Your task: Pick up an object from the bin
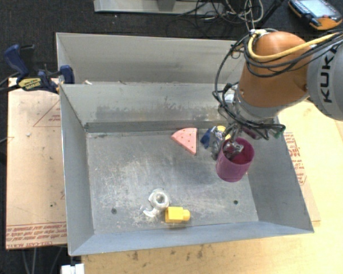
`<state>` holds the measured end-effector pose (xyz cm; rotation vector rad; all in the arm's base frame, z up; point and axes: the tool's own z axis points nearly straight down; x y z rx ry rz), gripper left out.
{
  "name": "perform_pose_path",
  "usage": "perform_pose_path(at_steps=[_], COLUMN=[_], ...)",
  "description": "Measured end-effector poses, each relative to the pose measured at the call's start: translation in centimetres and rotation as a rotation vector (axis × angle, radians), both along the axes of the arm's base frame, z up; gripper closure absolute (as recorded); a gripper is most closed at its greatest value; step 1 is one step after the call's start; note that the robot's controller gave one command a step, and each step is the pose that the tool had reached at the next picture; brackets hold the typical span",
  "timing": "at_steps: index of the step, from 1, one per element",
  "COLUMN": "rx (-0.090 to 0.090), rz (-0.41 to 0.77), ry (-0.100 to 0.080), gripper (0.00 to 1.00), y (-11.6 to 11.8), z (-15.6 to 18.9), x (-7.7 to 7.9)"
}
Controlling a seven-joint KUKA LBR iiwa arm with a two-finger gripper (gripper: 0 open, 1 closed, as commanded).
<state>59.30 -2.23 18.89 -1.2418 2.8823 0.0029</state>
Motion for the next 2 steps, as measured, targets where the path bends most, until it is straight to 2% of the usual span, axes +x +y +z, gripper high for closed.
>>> perform_pose_path(at_steps=[1,2], rx=[0.000,0.000], rz=[0.000,0.028], ry=[0.000,0.006], gripper=[1.00,1.00], y=[0.0,0.0], z=[0.0,4.4], x=[0.0,0.0])
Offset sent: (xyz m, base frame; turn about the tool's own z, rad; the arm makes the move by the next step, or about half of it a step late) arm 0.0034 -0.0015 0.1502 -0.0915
